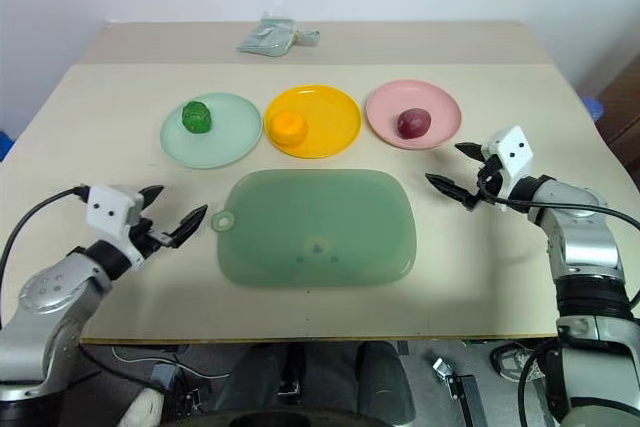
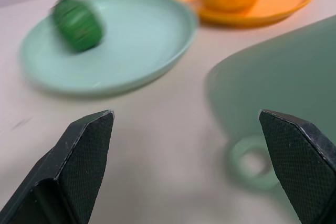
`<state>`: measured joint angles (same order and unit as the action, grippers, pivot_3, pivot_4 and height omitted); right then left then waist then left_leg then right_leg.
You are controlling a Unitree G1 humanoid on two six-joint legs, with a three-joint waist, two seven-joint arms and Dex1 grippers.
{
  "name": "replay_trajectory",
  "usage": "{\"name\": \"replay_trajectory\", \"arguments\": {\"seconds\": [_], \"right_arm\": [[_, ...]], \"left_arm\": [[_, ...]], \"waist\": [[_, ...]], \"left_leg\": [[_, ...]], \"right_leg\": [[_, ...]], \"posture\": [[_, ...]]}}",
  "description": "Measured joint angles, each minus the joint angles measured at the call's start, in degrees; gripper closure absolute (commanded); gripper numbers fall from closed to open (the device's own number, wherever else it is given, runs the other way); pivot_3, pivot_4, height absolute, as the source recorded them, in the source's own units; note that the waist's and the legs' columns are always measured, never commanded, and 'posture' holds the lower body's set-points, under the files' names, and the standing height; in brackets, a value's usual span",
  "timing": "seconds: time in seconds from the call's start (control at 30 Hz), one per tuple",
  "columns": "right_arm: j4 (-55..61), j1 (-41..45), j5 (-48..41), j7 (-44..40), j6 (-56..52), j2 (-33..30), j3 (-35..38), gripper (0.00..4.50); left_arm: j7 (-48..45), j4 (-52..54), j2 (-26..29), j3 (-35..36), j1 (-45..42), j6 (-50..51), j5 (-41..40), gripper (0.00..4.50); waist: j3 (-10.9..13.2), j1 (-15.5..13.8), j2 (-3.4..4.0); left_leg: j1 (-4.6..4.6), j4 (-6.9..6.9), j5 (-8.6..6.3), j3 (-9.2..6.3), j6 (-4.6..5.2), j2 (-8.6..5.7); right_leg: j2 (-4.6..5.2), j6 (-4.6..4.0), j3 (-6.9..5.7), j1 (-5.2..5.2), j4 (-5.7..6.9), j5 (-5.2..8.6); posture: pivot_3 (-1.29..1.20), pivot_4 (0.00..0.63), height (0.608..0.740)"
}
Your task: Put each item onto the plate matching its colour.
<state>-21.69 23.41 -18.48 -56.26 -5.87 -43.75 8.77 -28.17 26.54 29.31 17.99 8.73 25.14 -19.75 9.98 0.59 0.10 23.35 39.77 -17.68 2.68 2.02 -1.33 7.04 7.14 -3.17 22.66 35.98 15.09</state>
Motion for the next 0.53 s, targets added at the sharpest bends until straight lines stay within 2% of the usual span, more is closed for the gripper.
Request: {"name": "replay_trajectory", "arguments": {"seconds": [0.17,0.53], "right_arm": [[-2.68,0.38,0.01,-1.66,0.05,-0.01,0.08,0.03],[-13.51,5.68,1.66,-3.77,6.13,0.54,-0.04,0.03]], "left_arm": [[-0.88,-1.45,0.46,3.36,2.48,-1.70,-0.30,0.00],[-1.06,-1.44,0.40,4.36,5.75,-3.57,-0.47,0.00]], "waist": [[0.00,0.03,0.00],[0.00,0.17,0.02]], "left_leg": [[0.00,0.00,-0.01,0.00,0.00,-0.01],[0.01,-0.06,-0.02,0.00,-0.01,-0.01]], "right_leg": [[0.07,-0.01,0.00,0.01,0.00,0.00],[0.10,-0.06,0.01,0.04,-0.02,0.02]], "posture": [[0.00,0.150,0.740],[0.00,0.150,0.740]]}}
